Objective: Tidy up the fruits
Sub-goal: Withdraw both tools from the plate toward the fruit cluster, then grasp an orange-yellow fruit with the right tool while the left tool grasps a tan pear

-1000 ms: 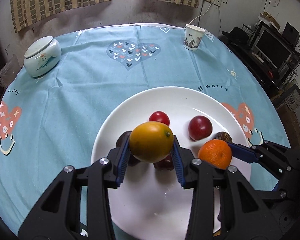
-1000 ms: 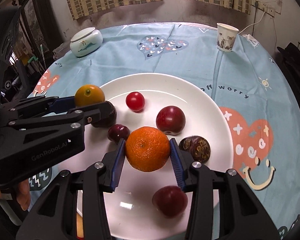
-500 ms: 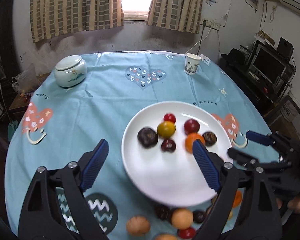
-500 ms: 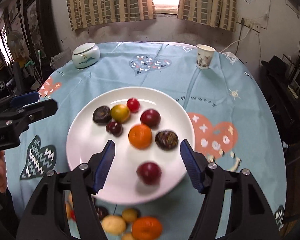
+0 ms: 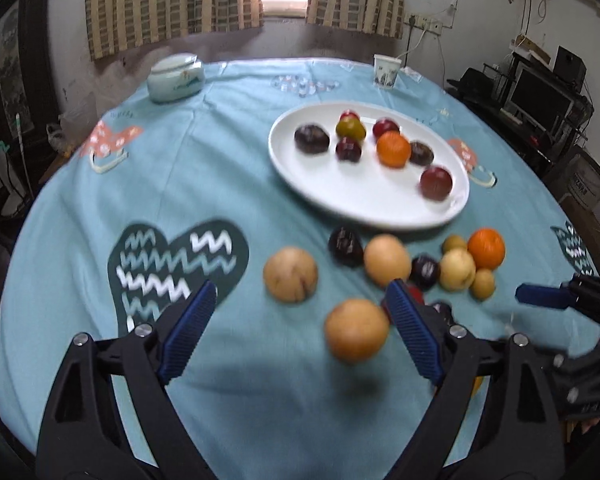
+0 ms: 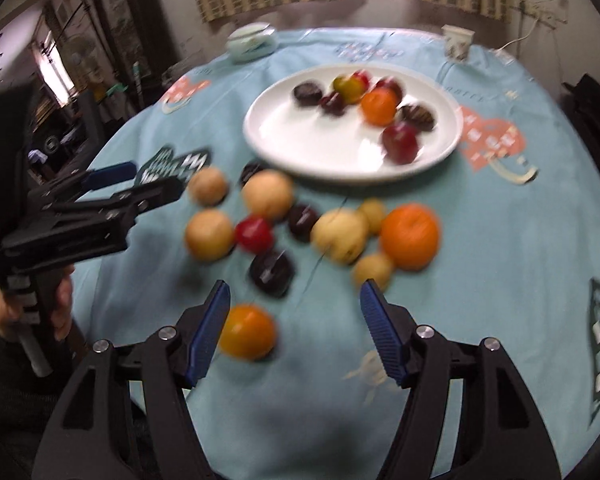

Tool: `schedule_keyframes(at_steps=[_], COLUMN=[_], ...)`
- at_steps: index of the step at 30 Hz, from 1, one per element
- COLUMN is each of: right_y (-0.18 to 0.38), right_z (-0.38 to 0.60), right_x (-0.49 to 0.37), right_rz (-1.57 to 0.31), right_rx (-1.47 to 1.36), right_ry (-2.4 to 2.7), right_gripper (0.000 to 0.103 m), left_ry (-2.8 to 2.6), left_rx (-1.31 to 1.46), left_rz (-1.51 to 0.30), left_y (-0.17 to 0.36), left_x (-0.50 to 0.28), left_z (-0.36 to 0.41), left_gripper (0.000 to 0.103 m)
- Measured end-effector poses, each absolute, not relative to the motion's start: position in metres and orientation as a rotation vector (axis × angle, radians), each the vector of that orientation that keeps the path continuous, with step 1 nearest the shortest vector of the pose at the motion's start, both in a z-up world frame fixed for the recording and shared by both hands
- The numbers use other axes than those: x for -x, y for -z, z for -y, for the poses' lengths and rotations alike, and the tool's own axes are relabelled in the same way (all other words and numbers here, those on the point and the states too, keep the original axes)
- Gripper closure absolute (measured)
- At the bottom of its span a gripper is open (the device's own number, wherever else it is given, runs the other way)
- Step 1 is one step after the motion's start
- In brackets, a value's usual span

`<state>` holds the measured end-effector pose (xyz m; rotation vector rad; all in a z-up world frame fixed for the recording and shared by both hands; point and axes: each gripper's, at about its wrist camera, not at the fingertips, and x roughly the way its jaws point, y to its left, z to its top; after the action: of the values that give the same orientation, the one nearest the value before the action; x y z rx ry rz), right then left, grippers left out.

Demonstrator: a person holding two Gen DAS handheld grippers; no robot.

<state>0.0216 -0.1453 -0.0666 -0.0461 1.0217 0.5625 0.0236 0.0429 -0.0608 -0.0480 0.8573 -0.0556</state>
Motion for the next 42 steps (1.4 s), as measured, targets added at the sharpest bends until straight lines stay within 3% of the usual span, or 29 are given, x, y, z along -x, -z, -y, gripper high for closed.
schedule_keyframes(at_steps=[6,25,26,27,28,38,39,40,42], right_y=[0.093,0.100,0.101,0.101,0.101,0.079,0.079,0.080,0.082], right_z=[0.124,0.118,0.117,0.117,0.117,0.162,0.166,0.168,0.173], right_x=[-0.005,-0.007,-0.006,-0.006,-0.005,-0.004,-0.004,-0.004,-0.003], right_rz=[-1.100,-1.112,-1.101,-1.086,-1.078,-1.028,-1.034,-1.040,-1.052], right_rx=[0.077,0.070,0.075,0.086,0.098,-0.033,-0.048,-0.060,-0.088], right_ry=[-0.596,-0.590,-0.587,-0.580,-0.568,-0.499,-0.496,-0.496,-0.506], right_gripper=[0.035,0.035,0.037,0.056,0.059,0.059,0.059,0.059,0.059], left_ry=[0.045,0.044,0.046,0.049,0.054,0.101,0.107,0.113,0.143], left_rx=[0.073,0.103,0.105,0.107,0.108,0.026,0.015,0.011,0.022], left_rz=[-0.898,-0.913,-0.913,-0.914,-0.917,-0.946,-0.951,-0.956,-0.979], left_y=[0.073,0.076,0.076,0.076,0.076,0.095,0.099,0.103,0.112], left_x=[-0.011,0.004,0.004,0.004,0.003,-0.012,-0.015,-0.019,-0.027], left_z=[-0.051,-0.060,-0.060,-0.059,-0.059,-0.025,-0.022,-0.017,-0.012], left_gripper=[0.015,0.015,0.015,0.015,0.015,0.015,0.016,0.024,0.049])
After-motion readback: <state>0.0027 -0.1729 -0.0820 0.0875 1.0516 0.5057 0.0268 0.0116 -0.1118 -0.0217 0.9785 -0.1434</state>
